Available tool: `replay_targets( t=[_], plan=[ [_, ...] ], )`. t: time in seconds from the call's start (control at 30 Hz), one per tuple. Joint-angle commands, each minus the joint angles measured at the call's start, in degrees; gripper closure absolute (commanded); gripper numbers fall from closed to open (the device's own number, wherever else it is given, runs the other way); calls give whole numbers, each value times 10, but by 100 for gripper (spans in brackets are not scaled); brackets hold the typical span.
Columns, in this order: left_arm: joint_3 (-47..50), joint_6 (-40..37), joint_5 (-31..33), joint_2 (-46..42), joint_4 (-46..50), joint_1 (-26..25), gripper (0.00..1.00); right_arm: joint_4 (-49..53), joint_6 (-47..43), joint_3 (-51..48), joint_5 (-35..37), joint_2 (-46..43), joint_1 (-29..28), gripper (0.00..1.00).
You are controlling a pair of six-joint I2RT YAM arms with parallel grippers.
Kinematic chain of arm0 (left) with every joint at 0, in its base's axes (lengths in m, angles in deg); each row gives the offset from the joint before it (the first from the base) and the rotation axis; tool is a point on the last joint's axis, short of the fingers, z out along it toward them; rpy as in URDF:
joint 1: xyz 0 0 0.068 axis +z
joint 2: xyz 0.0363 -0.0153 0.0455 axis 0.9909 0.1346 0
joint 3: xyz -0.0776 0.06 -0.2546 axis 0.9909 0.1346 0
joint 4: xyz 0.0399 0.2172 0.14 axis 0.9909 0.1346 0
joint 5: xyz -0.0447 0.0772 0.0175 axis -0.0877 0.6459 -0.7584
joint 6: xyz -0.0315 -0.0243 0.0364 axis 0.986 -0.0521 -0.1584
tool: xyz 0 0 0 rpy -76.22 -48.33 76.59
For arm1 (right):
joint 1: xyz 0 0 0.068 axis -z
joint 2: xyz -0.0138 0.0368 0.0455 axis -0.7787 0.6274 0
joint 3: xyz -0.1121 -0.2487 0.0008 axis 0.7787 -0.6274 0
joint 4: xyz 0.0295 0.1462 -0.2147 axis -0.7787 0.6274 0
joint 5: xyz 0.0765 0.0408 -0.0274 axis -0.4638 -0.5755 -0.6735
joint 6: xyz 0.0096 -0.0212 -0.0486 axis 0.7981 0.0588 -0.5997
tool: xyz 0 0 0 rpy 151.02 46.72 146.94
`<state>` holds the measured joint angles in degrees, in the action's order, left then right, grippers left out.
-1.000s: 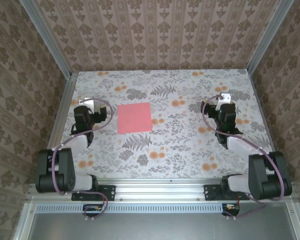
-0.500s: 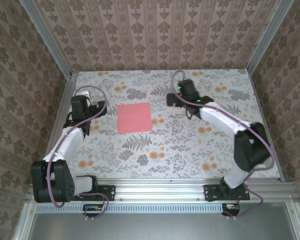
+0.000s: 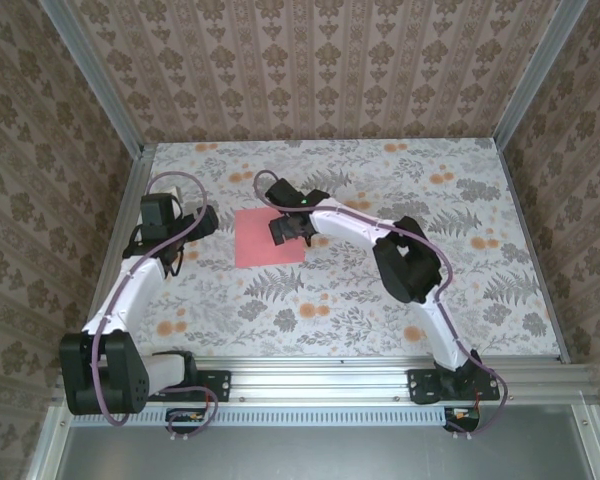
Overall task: Fold a paper plane with a square sheet of paper (pick it up from the middle)
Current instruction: Move the square sheet of paper to the center of the table.
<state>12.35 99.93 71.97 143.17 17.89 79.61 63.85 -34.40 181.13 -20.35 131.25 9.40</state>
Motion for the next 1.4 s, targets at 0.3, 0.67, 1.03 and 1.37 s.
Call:
replay_targets(
  t=[0.3, 0.67, 1.03, 1.37],
  plan=[
    [-8, -18, -29, -2, 30, 1, 0, 163, -65, 77, 48, 77, 24, 1],
    [-8, -13, -38, 10, 30, -1, 0, 143, -154, -200, 5, -113, 95, 0],
    [-37, 27, -58, 55, 29, -6, 0, 159, -86, -180, 12, -214, 103, 0],
    [-25, 51, -68, 70, 27, -12, 0, 120, 132, -105, -26, -114, 39, 0]
  ],
)
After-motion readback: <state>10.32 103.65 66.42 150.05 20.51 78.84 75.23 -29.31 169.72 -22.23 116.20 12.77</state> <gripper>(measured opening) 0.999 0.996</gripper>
